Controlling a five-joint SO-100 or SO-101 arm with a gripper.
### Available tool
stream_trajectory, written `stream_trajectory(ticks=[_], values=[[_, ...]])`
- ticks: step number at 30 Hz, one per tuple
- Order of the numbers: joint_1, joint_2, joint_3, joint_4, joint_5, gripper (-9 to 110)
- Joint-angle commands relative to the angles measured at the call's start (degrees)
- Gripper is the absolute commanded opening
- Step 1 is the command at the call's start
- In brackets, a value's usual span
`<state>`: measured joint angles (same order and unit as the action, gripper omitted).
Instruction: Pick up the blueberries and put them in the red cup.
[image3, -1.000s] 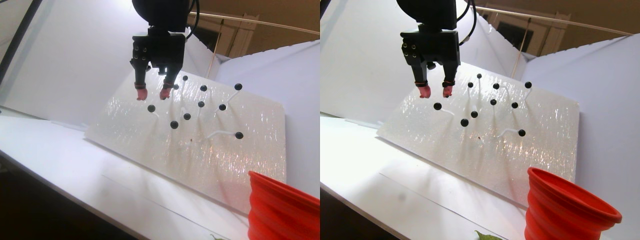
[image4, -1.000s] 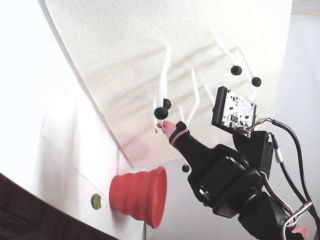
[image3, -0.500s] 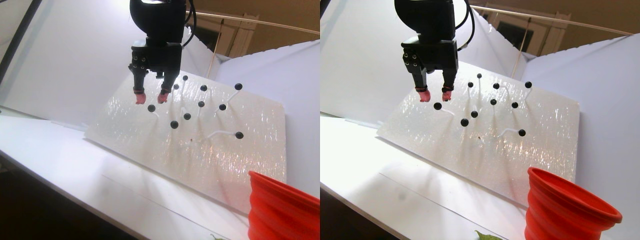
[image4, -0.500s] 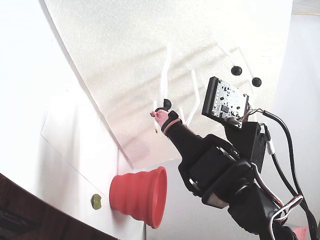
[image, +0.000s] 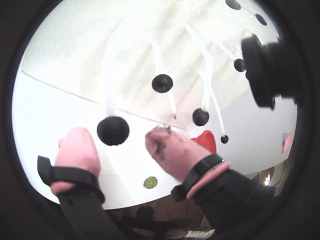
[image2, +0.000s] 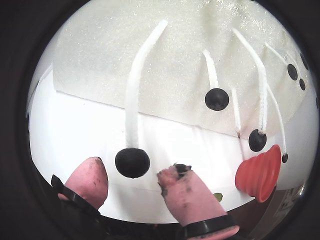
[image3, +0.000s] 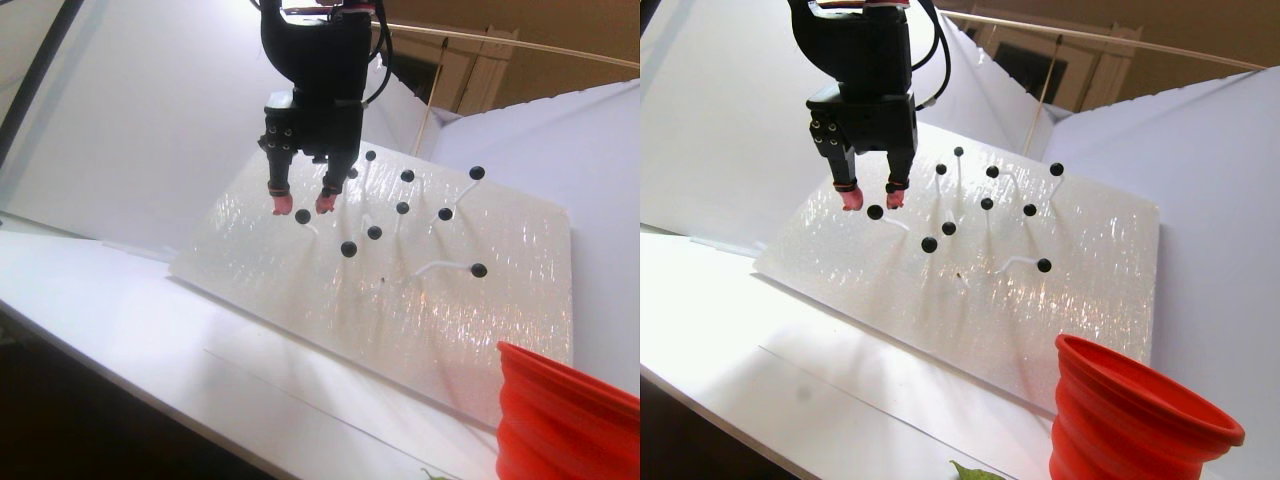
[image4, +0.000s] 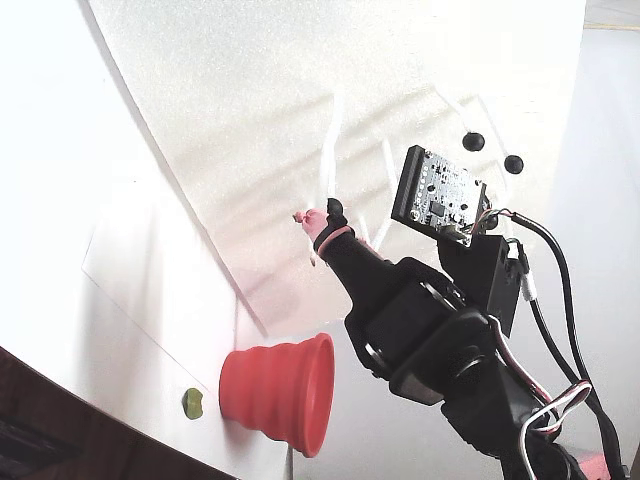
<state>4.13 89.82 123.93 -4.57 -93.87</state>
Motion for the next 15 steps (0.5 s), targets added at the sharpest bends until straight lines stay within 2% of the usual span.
stream_trajectory(ticks=[1, 15], values=[[0.35, 0.44, -5.54, -1.93, -0.09, 21], [0.62, -2.99, -7.03, -3.96, 0.44, 20]])
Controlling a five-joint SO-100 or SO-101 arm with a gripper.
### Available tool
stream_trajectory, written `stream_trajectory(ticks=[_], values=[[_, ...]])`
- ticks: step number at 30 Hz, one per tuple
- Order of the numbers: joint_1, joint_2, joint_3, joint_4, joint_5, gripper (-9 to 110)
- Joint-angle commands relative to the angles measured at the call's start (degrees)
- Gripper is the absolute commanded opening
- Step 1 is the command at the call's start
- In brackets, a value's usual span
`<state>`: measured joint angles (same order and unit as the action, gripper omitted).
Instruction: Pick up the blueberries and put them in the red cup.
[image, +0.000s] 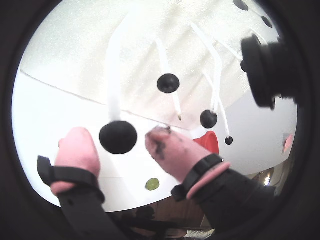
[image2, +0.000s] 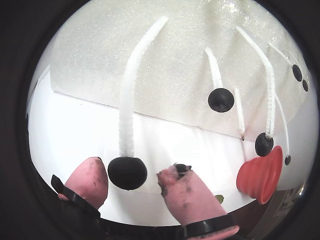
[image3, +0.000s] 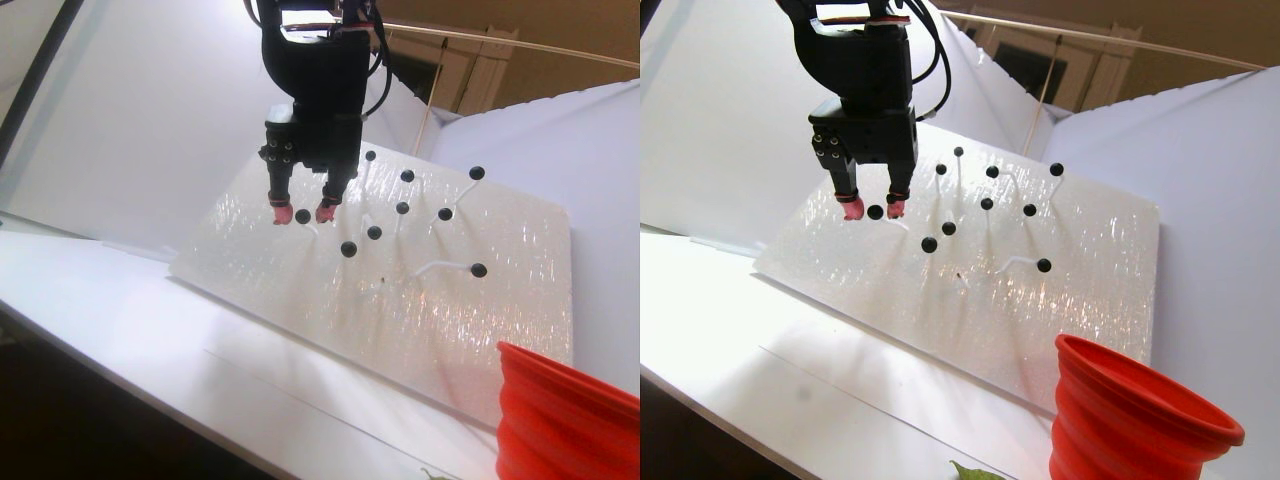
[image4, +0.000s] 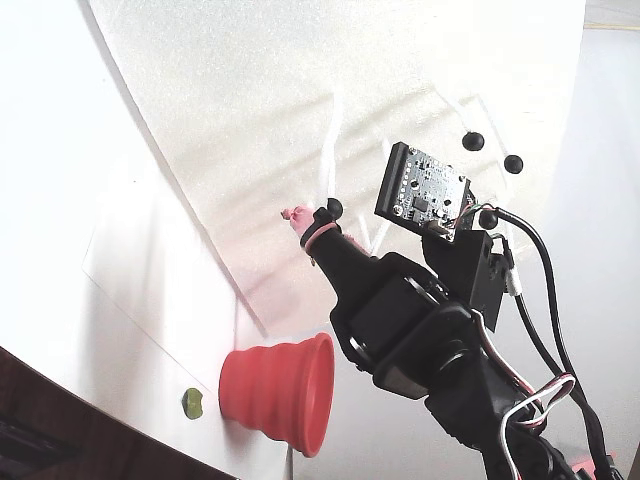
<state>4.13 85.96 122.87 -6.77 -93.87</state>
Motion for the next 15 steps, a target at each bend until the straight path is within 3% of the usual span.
stream_trajectory(ticks=[1, 15], values=[[0.62, 0.62, -5.98, -2.02, 0.62, 20], [0.0, -0.26, -6.15, -3.96, 2.64, 18]])
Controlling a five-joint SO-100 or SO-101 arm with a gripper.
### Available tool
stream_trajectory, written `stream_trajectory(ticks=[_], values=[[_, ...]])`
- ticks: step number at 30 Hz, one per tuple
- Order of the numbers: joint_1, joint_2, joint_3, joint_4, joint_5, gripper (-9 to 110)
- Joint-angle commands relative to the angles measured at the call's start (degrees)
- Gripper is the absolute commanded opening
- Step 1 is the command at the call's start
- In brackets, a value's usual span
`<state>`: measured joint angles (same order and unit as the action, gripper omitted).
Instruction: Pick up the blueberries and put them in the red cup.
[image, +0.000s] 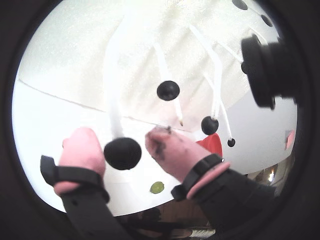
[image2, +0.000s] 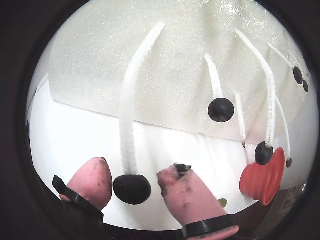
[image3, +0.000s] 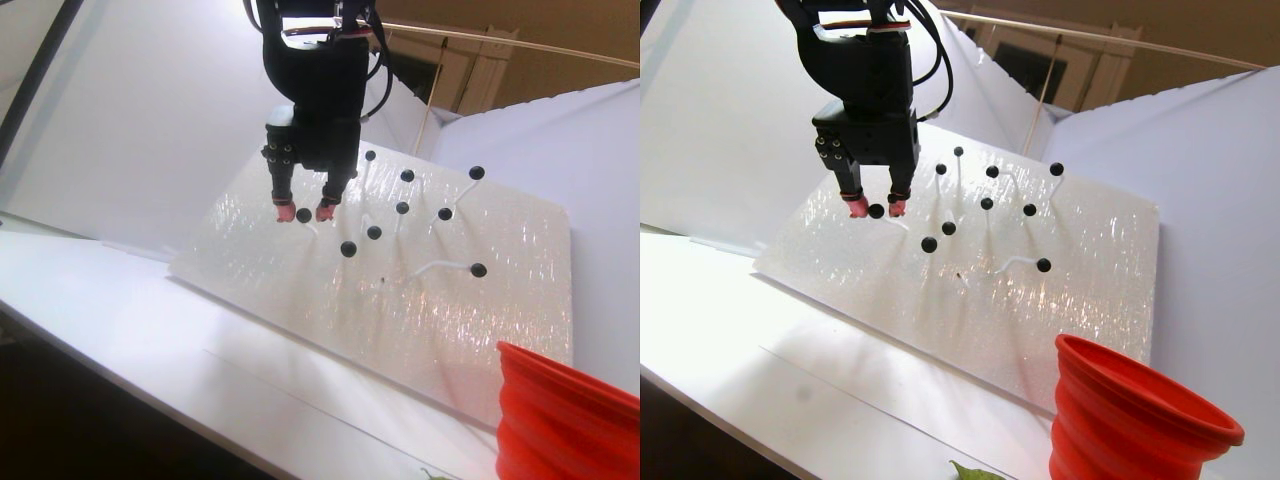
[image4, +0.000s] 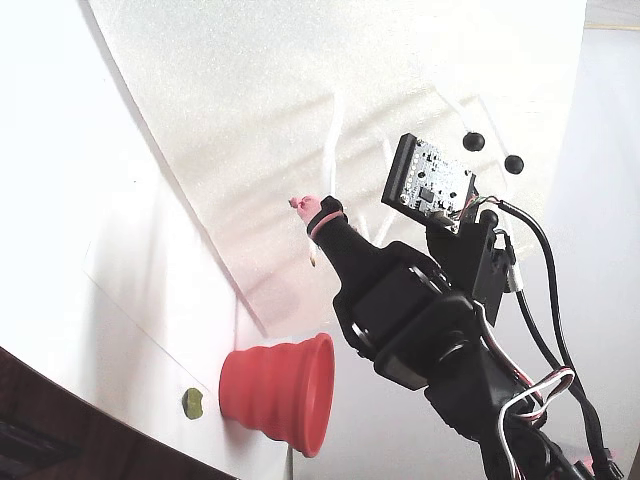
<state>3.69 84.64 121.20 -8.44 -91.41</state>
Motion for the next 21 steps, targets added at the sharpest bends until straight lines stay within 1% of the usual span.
stream_trajectory(ticks=[1, 21], values=[[0.44, 1.05, -4.48, -2.46, 0.18, 18], [0.7, 0.88, -2.29, -2.02, -1.49, 17]])
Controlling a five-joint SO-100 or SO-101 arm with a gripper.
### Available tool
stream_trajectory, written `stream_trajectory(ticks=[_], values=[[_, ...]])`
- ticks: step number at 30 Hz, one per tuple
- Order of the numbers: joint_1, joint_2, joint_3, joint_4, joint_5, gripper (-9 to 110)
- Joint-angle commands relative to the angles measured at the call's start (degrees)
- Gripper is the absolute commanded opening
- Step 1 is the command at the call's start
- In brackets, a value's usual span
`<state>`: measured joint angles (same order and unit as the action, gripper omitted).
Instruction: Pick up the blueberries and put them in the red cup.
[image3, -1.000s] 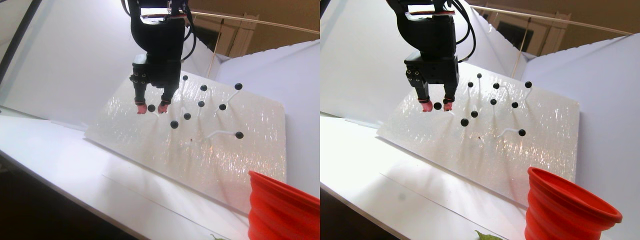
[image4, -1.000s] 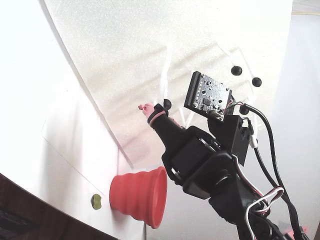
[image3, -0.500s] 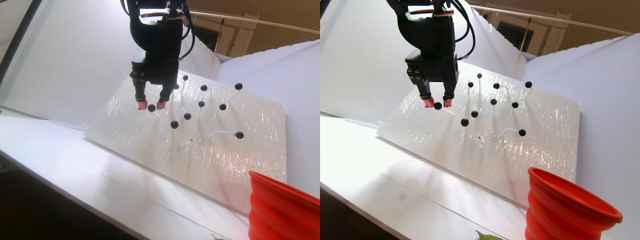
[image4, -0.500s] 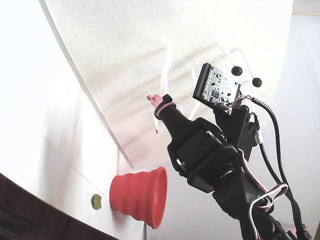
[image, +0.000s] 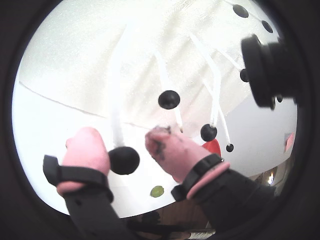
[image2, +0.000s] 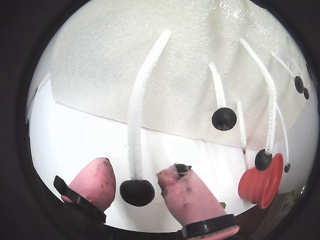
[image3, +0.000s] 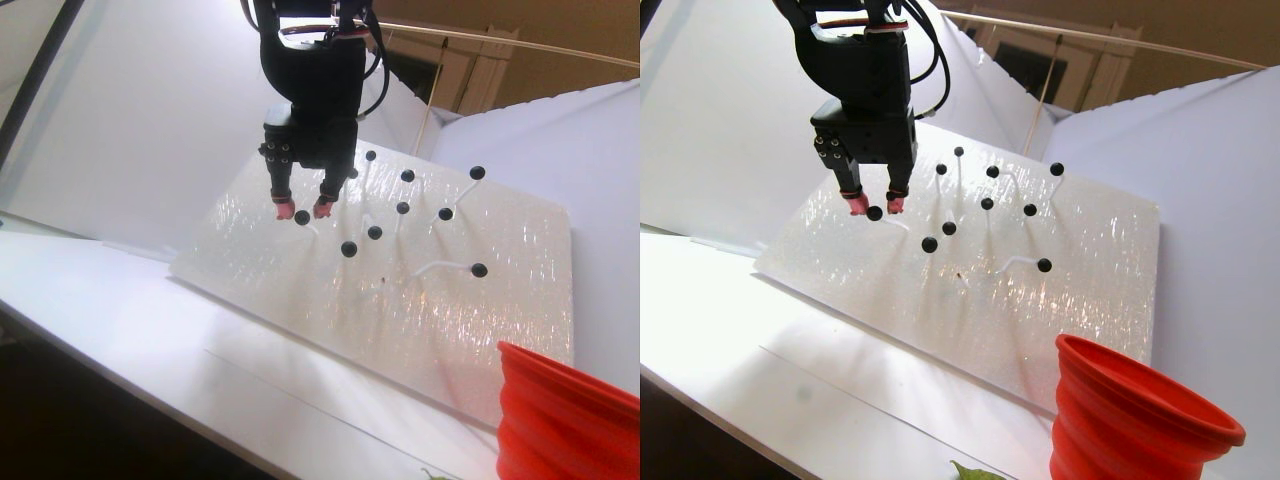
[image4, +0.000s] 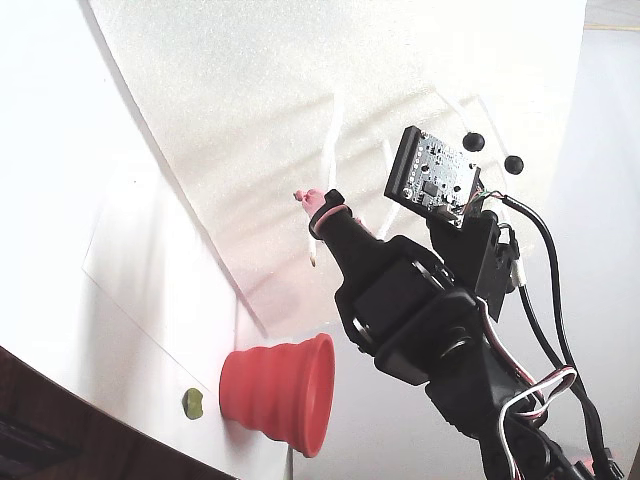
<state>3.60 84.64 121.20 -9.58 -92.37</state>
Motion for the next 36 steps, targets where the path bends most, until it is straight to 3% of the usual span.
stream_trajectory(ticks=[1, 36], values=[[0.79, 0.88, -2.2, -0.79, -0.62, 17], [0.88, 2.29, -0.53, 2.29, -1.49, 13]])
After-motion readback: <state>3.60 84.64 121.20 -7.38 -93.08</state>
